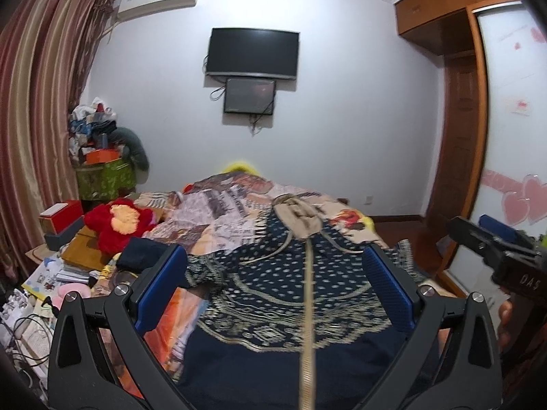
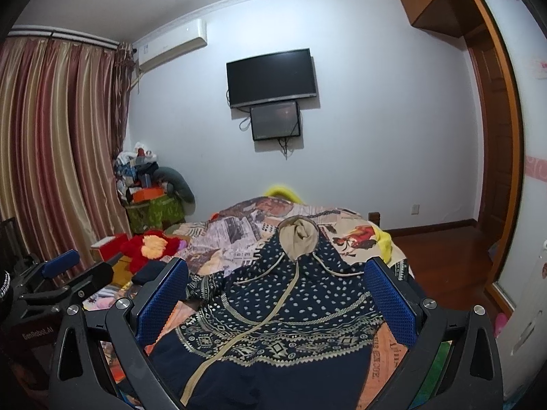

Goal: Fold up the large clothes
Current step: 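Grasp the navy jacket sleeve cuff with the left gripper and lift it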

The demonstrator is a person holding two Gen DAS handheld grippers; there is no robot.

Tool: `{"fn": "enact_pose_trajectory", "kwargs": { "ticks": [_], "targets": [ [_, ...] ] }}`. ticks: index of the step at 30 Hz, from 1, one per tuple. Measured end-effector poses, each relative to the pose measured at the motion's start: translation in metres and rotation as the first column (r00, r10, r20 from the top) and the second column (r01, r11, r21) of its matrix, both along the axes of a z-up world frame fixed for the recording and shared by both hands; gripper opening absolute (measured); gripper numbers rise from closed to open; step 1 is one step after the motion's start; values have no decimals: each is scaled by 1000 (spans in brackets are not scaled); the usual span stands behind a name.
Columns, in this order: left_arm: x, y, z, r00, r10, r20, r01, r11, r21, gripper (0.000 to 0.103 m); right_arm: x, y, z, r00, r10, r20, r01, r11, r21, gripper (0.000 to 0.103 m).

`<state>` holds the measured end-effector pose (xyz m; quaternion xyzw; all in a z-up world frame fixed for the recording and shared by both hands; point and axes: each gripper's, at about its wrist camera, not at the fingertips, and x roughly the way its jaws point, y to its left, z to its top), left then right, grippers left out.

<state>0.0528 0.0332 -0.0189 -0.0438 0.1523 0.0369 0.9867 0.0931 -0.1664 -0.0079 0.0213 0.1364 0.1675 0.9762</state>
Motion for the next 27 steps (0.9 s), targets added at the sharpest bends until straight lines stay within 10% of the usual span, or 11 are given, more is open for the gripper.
{"fn": "enact_pose_trajectory", "kwargs": {
  "ticks": [11,21,27],
  "targets": [
    [111,110,-55,962,170,-213,-180,983,-26,103,128,35,-29,991,11,-136,-20,998,-66,103],
    [186,239,-159,800,277,-532,-402,906,-133,103,256,61,-77,955,-47,-292,-14,979,-205,103],
    [216,264,-185,737,376,-561,-429,902,41,97,301,61,-107,912,-12,-411,-46,990,-130,103]
  ]
}}
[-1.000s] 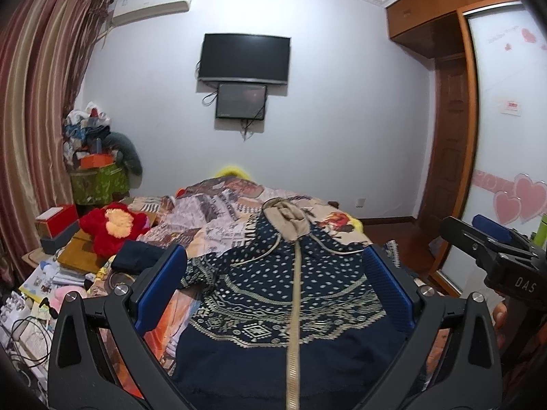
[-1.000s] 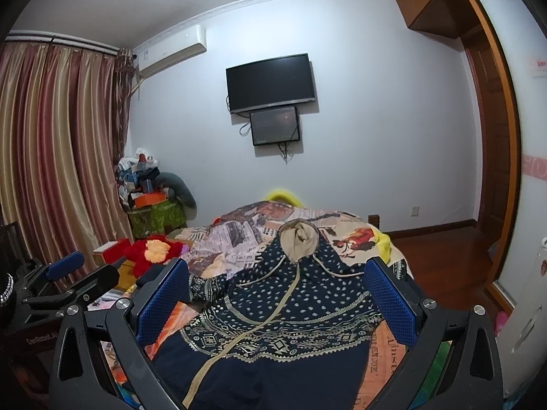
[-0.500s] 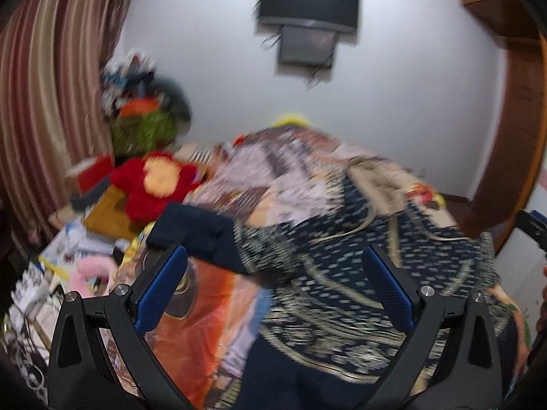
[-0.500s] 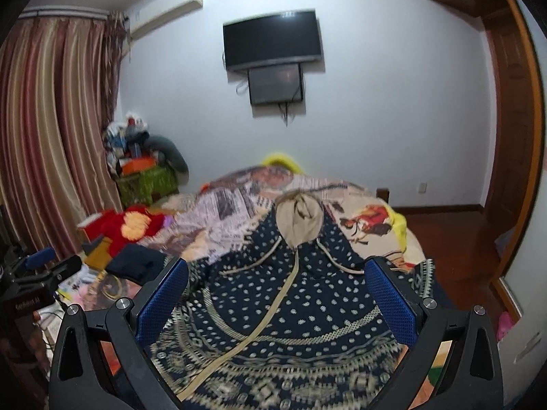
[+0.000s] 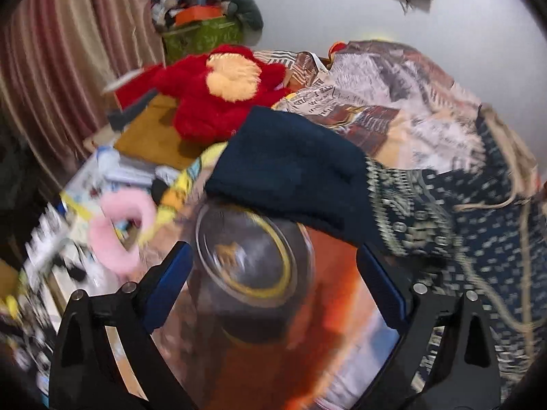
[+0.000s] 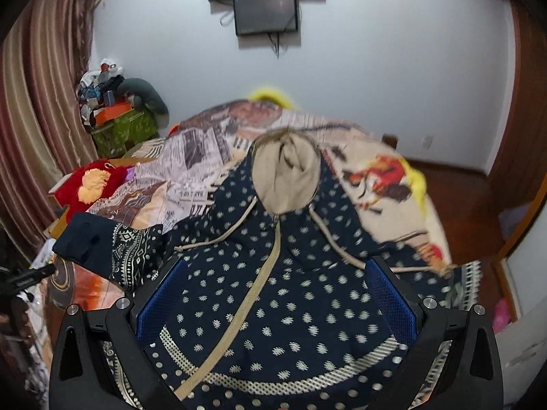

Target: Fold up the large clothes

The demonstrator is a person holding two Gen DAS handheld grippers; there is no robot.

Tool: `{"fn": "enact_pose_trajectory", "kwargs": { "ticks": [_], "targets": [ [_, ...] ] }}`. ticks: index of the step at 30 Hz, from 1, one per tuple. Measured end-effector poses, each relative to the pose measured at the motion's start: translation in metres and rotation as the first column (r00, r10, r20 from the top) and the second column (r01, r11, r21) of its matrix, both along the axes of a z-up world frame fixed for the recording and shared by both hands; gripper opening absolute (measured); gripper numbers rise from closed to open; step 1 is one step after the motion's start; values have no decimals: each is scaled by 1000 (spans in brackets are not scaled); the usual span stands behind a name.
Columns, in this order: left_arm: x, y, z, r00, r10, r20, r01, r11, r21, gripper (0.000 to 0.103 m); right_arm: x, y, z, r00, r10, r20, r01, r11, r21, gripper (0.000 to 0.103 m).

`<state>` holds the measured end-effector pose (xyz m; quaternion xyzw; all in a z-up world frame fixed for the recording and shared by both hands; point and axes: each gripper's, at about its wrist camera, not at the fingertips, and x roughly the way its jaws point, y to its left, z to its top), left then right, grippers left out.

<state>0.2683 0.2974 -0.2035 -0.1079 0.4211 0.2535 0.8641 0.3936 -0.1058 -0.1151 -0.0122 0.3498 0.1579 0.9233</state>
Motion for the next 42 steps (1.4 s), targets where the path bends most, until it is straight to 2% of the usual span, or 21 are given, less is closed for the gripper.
{"fn": "enact_pose_trajectory", "kwargs": {
  "ticks": [2,6,9,12,14,15,17,19,21,22,27,33,37,40,42],
  "targets": [
    [14,2,-2,1000,-20,-25,21,998,57,96,11,0,-9,999,-2,-32,2,1000,11,103],
    [38,-2,1,994,-109,-26,111,987,115,95,31,8,-26,997,13,-77,-14,1000,-14,103],
    [64,-11,-3,981,-179,-70,188,969,160,84,46,19,-38,994,34,-100,-40,997,-60,103],
    [84,-10,-14,972,-198,-124,217,964,156,75,58,33,-48,989,69,-130,-82,992,-92,103],
    [97,-4,-27,968,-184,-170,209,967,144,64,63,39,-54,985,91,-145,-107,989,-105,103],
    [100,-1,-32,967,-176,-185,202,971,130,54,66,44,-58,982,105,-156,-124,985,-118,103],
    [102,6,-35,974,-158,-165,177,979,106,51,68,51,-64,978,123,-171,-147,979,-140,103],
    [100,8,-31,978,-146,-146,162,982,102,30,68,58,-71,971,144,-191,-176,971,-164,103],
    [98,9,-25,982,-135,-131,148,985,89,16,67,63,-76,965,160,-209,-198,964,-177,103],
    [97,10,-21,983,-134,-125,145,986,78,12,65,65,-79,962,168,-216,-209,960,-185,103],
    [88,7,13,988,-144,-57,146,989,33,11,58,65,-77,958,186,-216,-231,951,-205,103],
    [83,-19,88,972,-216,96,220,975,-36,10,49,51,-55,966,178,-187,-210,963,-169,103],
    [90,-62,135,932,-306,193,327,940,-91,10,39,36,-39,972,171,-163,-195,971,-142,103],
    [100,-105,155,893,-385,234,418,901,-117,10,30,21,-27,976,166,-138,-185,973,-137,103],
    [107,-133,158,872,-425,244,465,875,-137,10,23,8,-19,980,159,-119,-175,975,-139,103]
  ]
}}
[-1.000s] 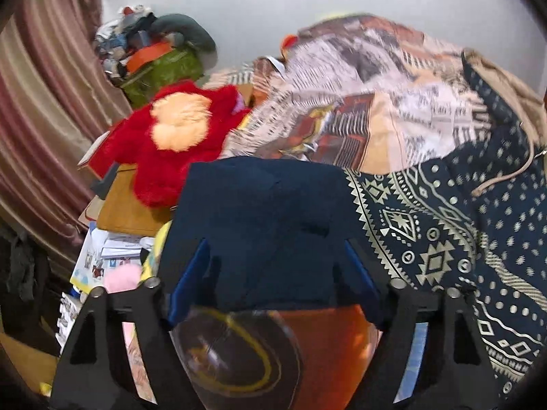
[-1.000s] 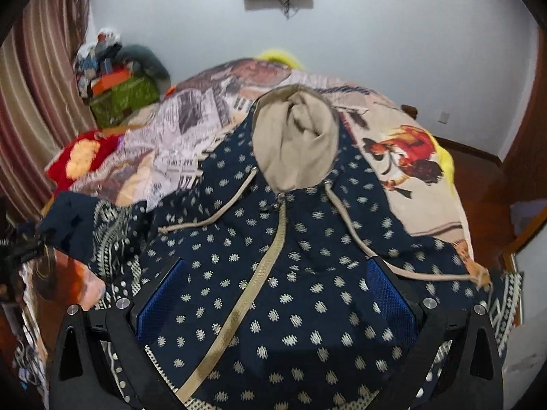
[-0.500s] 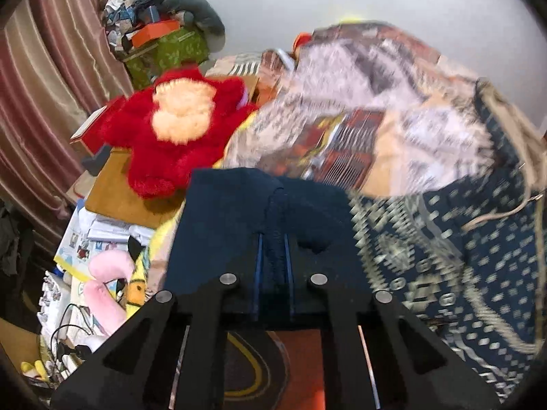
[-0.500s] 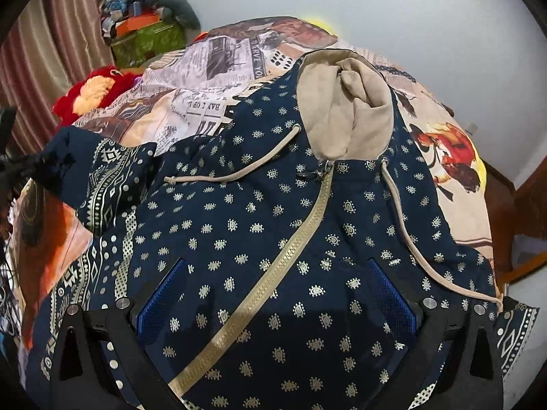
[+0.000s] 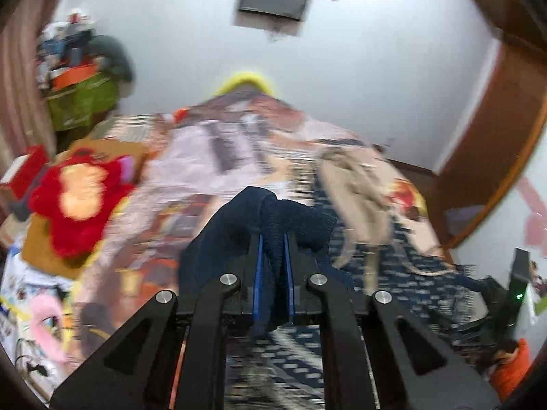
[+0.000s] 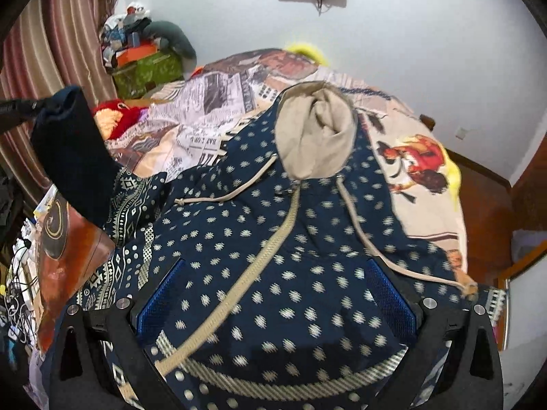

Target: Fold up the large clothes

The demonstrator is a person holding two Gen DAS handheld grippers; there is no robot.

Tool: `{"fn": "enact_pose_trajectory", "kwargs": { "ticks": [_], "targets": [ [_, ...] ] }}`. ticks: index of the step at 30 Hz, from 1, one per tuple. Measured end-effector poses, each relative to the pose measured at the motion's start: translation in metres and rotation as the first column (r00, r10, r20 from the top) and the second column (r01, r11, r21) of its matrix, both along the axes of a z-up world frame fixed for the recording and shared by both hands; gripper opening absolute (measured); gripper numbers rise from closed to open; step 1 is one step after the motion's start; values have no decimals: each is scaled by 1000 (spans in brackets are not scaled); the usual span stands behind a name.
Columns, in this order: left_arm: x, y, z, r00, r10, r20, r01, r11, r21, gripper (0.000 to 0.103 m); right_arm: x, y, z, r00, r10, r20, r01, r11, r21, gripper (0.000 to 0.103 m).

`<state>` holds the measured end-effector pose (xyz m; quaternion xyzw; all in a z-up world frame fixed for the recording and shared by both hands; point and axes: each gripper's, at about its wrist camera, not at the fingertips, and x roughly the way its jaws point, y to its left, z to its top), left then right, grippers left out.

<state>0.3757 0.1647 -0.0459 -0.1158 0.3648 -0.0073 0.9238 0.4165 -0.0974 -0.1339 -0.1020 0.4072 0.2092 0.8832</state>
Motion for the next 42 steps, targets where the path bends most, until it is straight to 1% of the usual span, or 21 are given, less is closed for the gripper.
{"fn": "enact_pose_trajectory", "kwargs": {
  "ticks": [3,5,8,10,13,15,19,21,23,24,25,26,27,28,30,32,34,35,38,40,42],
  "targets": [
    [19,-46,-7,995,-94,-28,92,994,-62,10,-7,-20,9,1000,-18,18,18,1000,6,103],
    [31,-80,-21,986,-156,-65,151,985,-80,10,-10,-37,14,999,-40,20,39,999,17,103],
    [46,-127,-53,963,-230,-142,219,972,-88,10,-14,-60,18,998,-66,1,66,997,44,103],
    [52,-152,-80,941,-269,-206,252,962,-106,10,-16,-74,16,996,-91,-14,92,994,57,103],
    [55,-174,-115,909,-304,-286,277,952,-130,11,-17,-93,10,991,-122,-55,126,989,73,103],
    [57,-186,-141,880,-321,-349,291,947,-137,11,-17,-102,5,987,-137,-84,145,985,89,103],
    [53,-190,-162,844,-346,-410,314,938,-146,11,-13,-113,-8,974,-160,-157,179,977,117,103],
    [46,-183,-155,847,-353,-397,320,936,-149,12,-11,-113,-13,970,-160,-182,185,974,132,103],
    [41,-175,-144,860,-350,-372,329,937,-119,16,-8,-109,-16,968,-153,-198,183,973,143,103],
    [37,-169,-136,869,-343,-356,332,939,-93,24,-6,-106,-18,967,-149,-207,181,972,147,103],
    [32,-160,-125,883,-331,-332,332,942,-55,35,-3,-100,-20,965,-141,-220,177,972,152,103],
    [27,-152,-118,895,-321,-310,329,944,-27,41,-1,-96,-22,964,-135,-229,173,972,157,103],
    [20,-141,-108,911,-304,-278,319,948,10,52,1,-91,-23,963,-126,-237,167,972,163,103],
    [17,-135,-105,920,-292,-262,310,950,31,60,3,-84,-26,963,-111,-246,156,973,171,103],
    [8,-114,-98,939,-249,-236,278,955,99,61,6,-73,-30,963,-79,-258,129,974,185,103],
    [1,-90,-101,951,-201,-236,244,955,167,61,12,-60,-38,959,-56,-279,111,976,188,103],
    [-6,-63,-108,957,-152,-246,205,957,207,61,18,-49,-47,949,-49,-313,112,976,187,100],
    [-10,-48,-114,958,-123,-258,181,960,215,62,22,-43,-53,942,-42,-334,110,976,189,99],
    [-22,-9,-139,952,-44,-301,116,967,226,62,33,-30,-71,917,-22,-399,108,975,193,88],
    [-31,14,-159,942,-13,-335,87,975,206,62,40,-26,-84,894,-40,-446,139,972,190,77],
    [-40,30,-176,932,0,-363,68,982,174,62,45,-23,-94,878,-62,-474,170,967,188,71]
  ]
}}
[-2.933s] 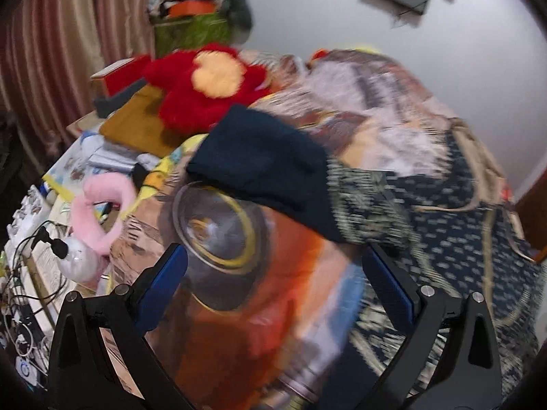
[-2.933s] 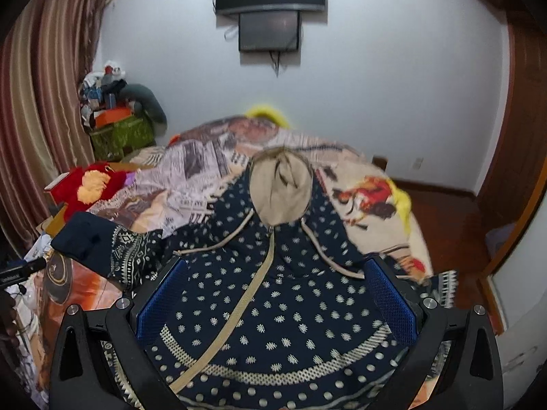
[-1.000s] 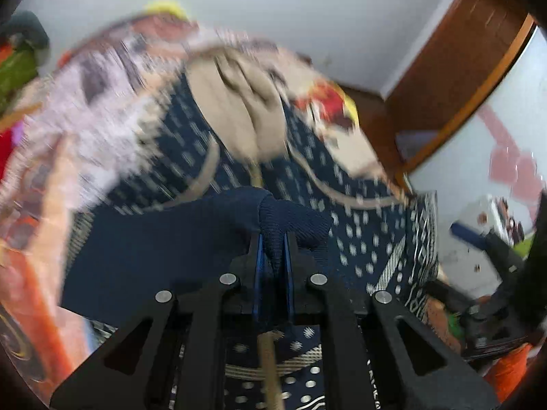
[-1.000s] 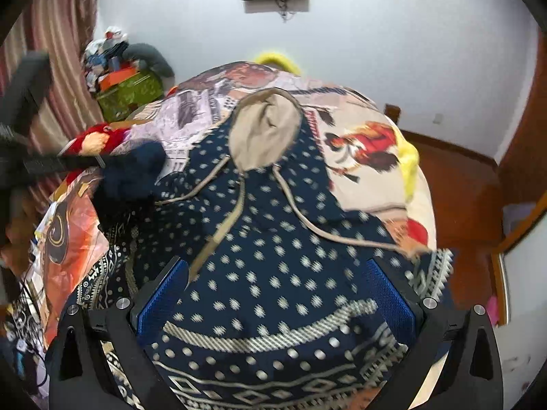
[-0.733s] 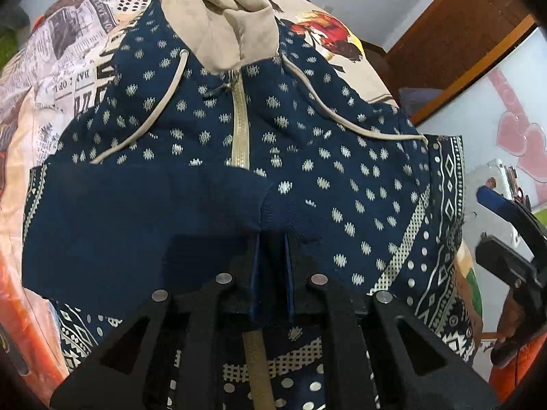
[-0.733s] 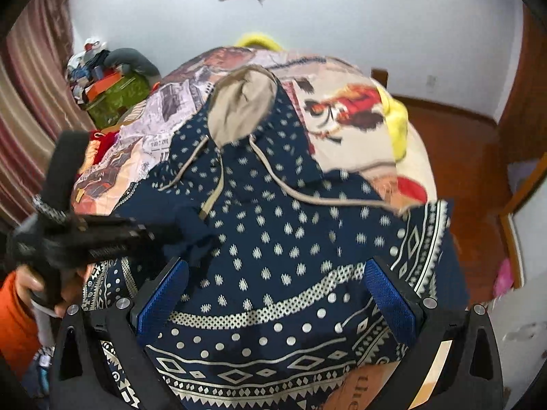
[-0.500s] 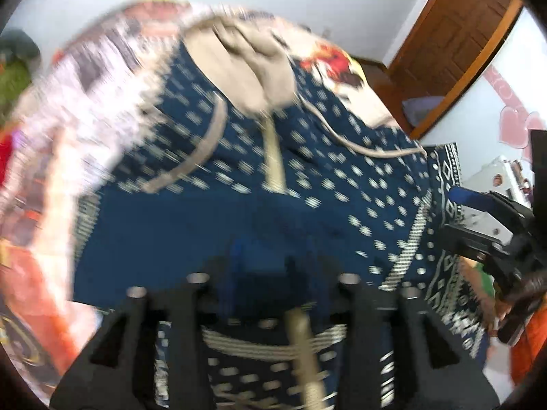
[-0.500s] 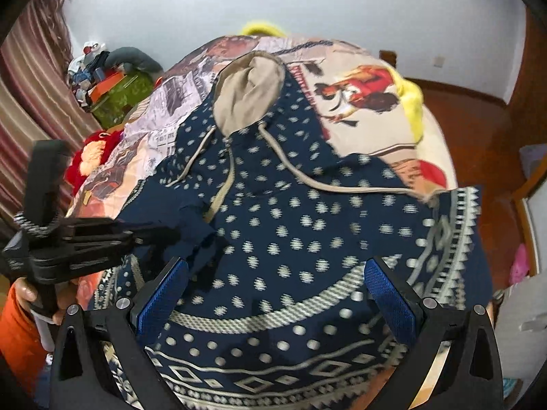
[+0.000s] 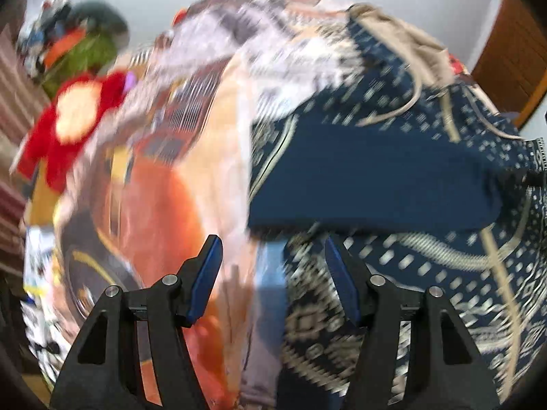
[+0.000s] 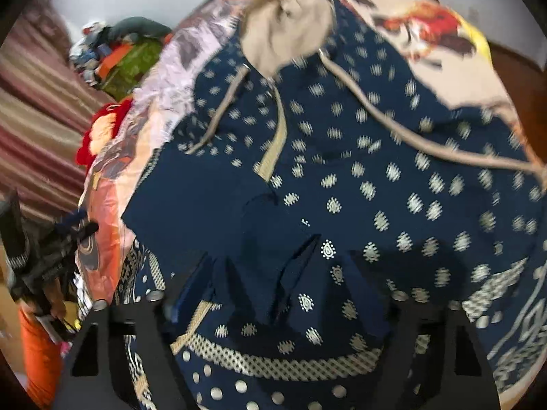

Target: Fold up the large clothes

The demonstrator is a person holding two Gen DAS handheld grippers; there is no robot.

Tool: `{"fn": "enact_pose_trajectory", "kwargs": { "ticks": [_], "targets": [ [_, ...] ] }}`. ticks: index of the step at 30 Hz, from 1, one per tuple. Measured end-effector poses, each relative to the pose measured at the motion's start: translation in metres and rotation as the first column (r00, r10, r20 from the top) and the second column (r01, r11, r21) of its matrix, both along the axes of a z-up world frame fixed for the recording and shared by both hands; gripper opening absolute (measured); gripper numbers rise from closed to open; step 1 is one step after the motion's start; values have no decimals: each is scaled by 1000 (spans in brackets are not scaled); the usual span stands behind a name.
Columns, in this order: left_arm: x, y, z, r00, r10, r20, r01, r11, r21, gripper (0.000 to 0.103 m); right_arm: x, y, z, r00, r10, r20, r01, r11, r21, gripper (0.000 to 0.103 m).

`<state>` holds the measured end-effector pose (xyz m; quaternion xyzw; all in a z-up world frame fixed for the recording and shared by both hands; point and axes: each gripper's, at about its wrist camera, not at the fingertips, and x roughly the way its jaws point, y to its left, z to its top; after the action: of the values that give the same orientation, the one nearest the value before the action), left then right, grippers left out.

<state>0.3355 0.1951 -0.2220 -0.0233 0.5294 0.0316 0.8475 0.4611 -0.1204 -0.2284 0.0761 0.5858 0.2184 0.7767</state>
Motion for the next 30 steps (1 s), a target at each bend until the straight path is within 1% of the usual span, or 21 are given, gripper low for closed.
{"fn": "enact_pose_trajectory", "kwargs": {
  "ticks": [3,5,6,8,9,10,11,13,14,15,16,17,18,20,22,24,25,27,30],
  "targets": [
    [-6,9,-22,999,18,-31,-20,998,-57,62,3,5,-1,1000,-6,20,6,1000,-11,71],
    [-6,11,-35,999,27,-41,-32,992,-125,62,3,12,-1,999,1,36,0,999,-32,69],
    [-5,12,-40,999,30,-44,-36,987,-155,62,2,17,-1,999,14,47,-11,999,-53,66],
    [4,15,-49,997,58,-57,-70,972,-226,62,-1,26,0,997,42,69,-35,995,-96,64],
    [9,17,-52,995,80,-58,-93,959,-269,62,-3,31,1,994,65,87,-54,992,-118,60],
    [12,18,-54,994,94,-57,-107,949,-295,61,-6,36,2,992,86,96,-73,989,-129,54],
    [17,20,-57,991,120,-56,-132,933,-335,62,-8,40,2,989,105,100,-91,987,-135,49],
    [27,22,-63,986,157,-62,-169,906,-389,62,-11,47,2,986,133,101,-119,984,-134,34],
    [31,22,-67,983,171,-72,-185,900,-394,62,-12,48,1,985,138,102,-124,984,-132,31],
    [32,19,-68,981,179,-79,-196,902,-385,62,-12,50,1,985,139,106,-125,983,-131,27],
    [35,18,-71,978,189,-88,-208,909,-360,62,-13,50,2,983,141,114,-126,984,-129,22],
    [38,15,-74,977,194,-90,-213,920,-330,62,-13,50,3,983,139,123,-124,985,-121,20],
    [38,13,-75,977,196,-86,-213,924,-318,62,-13,50,6,981,134,137,-120,987,-111,19],
    [38,11,-73,976,209,-64,-219,929,-297,62,-15,48,18,975,125,186,-109,990,-95,18],
    [38,9,-70,973,225,-42,-228,940,-254,62,-15,44,34,966,107,237,-91,993,-80,15],
    [36,8,-65,968,249,-16,-248,949,-193,62,-14,36,51,959,87,271,-76,996,-51,14],
    [36,9,-63,966,257,-8,-254,951,-178,62,-13,32,60,955,74,286,-65,997,-40,13],
    [34,9,-60,964,267,0,-263,949,-172,62,-12,23,76,947,45,317,-40,999,-24,13],
    [30,6,-59,961,277,10,-274,953,-128,62,-11,3,100,930,-5,367,9,1000,-8,12]
  ]
}}
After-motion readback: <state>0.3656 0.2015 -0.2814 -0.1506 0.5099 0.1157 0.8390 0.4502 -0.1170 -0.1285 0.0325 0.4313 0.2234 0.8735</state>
